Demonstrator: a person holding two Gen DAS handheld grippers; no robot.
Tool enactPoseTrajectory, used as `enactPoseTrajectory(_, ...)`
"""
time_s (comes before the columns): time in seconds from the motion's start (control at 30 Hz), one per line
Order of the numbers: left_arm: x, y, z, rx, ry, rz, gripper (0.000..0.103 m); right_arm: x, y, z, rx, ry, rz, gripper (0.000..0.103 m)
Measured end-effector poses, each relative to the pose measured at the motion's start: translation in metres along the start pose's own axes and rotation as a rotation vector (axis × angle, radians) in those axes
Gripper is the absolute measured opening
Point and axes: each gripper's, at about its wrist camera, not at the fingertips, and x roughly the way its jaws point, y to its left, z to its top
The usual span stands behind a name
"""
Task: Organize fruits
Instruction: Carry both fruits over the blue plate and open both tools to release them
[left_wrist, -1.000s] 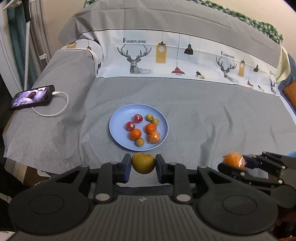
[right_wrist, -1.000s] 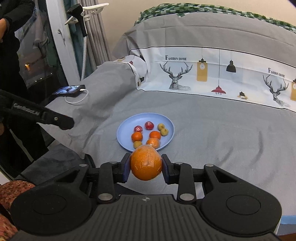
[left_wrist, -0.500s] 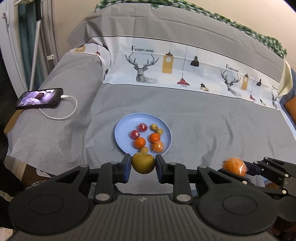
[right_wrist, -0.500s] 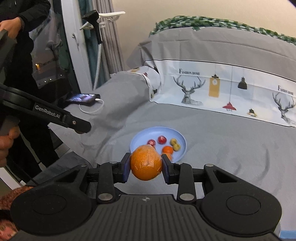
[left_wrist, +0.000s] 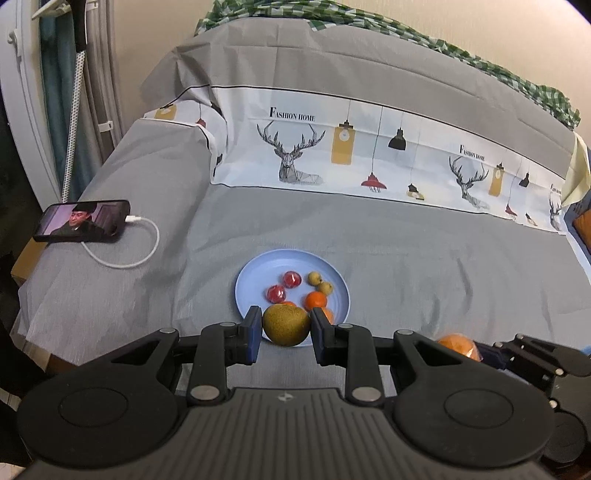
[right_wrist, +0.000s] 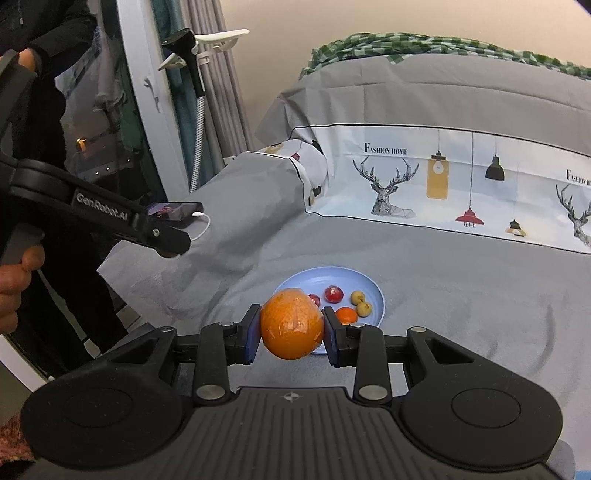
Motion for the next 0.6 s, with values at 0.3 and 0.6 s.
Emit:
enactPoseTrajectory(0.3,0.023,0.002,0.018,0.005,0.018,0.006,0.031,0.023,-0.008,0.006,0.038,0.005,-0.01,0.036)
enactPoseTrajectory(0.6,0.051,-0.003,0.038,0.016,0.026,0.006,0.031,0.046,-0.014,0.016,0.024,0.0,-0.012,0.036)
